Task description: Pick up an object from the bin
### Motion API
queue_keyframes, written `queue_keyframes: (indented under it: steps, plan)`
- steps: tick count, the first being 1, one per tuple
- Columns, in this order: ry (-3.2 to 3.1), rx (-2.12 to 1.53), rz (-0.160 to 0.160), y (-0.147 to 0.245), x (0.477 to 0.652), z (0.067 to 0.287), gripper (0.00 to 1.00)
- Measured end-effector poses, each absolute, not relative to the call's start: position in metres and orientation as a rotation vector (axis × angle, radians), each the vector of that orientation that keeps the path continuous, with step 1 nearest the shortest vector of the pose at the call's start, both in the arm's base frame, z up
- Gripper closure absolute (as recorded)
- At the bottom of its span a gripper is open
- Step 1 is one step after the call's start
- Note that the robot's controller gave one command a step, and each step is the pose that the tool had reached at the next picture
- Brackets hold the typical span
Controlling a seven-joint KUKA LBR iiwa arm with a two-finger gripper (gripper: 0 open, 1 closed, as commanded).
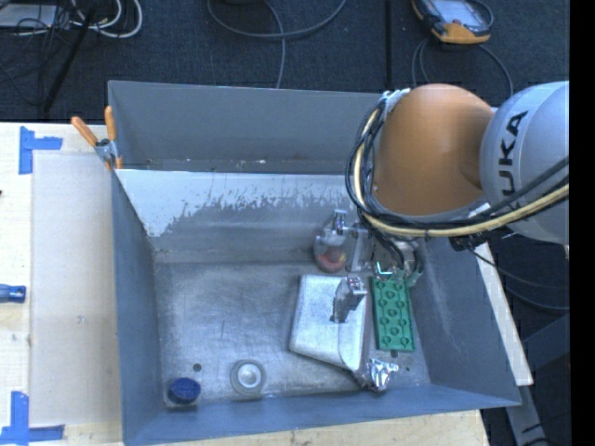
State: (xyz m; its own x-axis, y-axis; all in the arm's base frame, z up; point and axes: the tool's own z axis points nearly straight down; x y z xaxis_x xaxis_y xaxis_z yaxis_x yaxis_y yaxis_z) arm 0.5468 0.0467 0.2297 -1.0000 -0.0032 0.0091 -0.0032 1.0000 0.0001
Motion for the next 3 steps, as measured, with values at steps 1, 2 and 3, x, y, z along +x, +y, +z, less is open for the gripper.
queue_keyframes:
  steps: [1, 2, 3]
  plan:
    - [-3.116, 0.440, -0.001, 0.015, 0.488, 0.118, 0.00]
    - [-3.121, 0.601, -0.001, 0.003, 0.494, 0.099, 0.00]
    - [-3.126, 0.597, -0.002, 0.004, 0.495, 0.100, 1.00]
